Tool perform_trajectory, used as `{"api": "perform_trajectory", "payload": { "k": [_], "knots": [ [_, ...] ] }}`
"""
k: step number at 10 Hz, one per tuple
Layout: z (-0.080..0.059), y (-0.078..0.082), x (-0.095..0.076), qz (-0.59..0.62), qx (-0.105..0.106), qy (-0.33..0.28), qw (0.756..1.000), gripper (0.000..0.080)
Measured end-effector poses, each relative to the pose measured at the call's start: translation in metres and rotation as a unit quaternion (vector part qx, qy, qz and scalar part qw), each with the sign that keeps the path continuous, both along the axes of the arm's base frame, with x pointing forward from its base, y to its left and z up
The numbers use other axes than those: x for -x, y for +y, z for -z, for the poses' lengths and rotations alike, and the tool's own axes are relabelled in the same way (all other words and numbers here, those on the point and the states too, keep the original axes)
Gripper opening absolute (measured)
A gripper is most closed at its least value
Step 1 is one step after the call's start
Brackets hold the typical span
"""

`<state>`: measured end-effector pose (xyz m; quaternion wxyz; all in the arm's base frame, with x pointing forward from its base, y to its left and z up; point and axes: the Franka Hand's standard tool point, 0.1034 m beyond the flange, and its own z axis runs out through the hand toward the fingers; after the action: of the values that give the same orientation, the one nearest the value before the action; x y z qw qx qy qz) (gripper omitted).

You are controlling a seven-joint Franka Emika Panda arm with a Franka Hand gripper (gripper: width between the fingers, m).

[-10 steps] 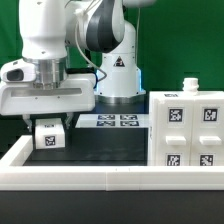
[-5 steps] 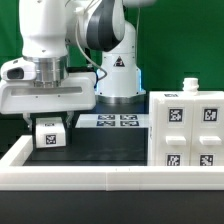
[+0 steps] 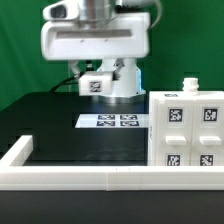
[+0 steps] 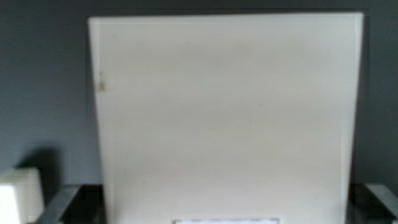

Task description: Assemble cabinet

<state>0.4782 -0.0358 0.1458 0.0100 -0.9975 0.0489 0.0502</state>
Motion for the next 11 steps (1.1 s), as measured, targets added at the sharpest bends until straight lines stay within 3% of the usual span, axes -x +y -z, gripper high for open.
{"api": "perform_trajectory", "payload": {
  "k": [2, 8, 9, 11],
  "knots": [
    [-0.006, 0.044, -0.04, 0.038, 0.016, 0.009, 0.999, 0.0563],
    [-0.003, 0.044, -0.04, 0.021, 0.013, 0.007, 1.0, 0.0563],
    [-0.008, 0.046, -0.041, 0.026, 0.012, 0.007, 1.0, 0.0563],
    [-0.025, 0.067, -0.053, 0.032, 0.01, 0.006, 0.999, 0.0563]
  ]
}}
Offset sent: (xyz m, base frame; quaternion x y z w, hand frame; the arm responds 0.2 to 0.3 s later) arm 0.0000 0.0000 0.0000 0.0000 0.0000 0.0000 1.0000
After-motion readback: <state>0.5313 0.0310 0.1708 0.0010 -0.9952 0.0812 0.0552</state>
